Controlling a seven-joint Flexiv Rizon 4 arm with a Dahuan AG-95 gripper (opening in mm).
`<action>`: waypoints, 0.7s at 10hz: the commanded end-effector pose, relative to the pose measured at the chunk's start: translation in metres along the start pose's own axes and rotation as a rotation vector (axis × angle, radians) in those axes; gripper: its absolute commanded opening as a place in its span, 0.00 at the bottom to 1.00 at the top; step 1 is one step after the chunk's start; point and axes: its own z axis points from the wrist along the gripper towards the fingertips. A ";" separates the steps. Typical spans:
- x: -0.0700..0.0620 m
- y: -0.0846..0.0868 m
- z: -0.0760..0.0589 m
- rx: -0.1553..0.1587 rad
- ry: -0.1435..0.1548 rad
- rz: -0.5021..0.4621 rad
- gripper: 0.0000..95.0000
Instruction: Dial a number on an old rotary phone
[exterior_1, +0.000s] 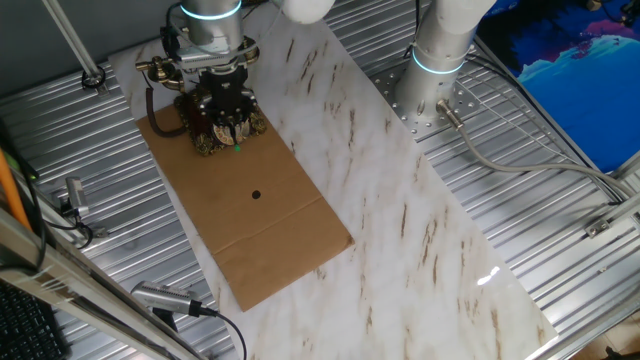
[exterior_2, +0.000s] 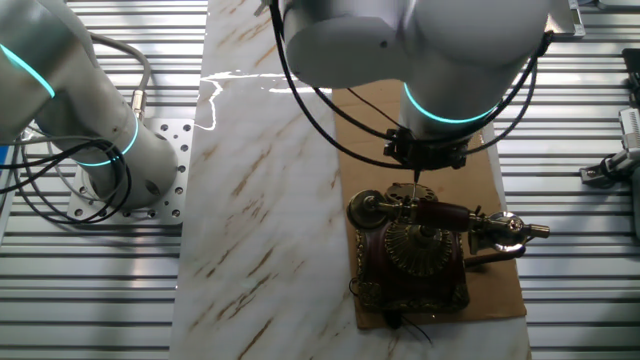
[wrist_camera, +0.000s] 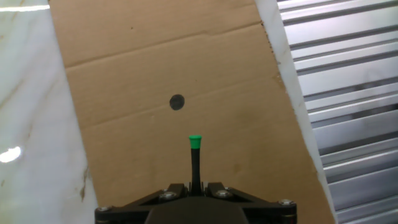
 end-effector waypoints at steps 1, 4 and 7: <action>0.001 0.004 0.001 0.012 -0.009 0.004 0.00; 0.005 0.014 0.005 0.024 -0.021 0.037 0.00; 0.006 0.017 0.006 0.031 -0.032 0.040 0.00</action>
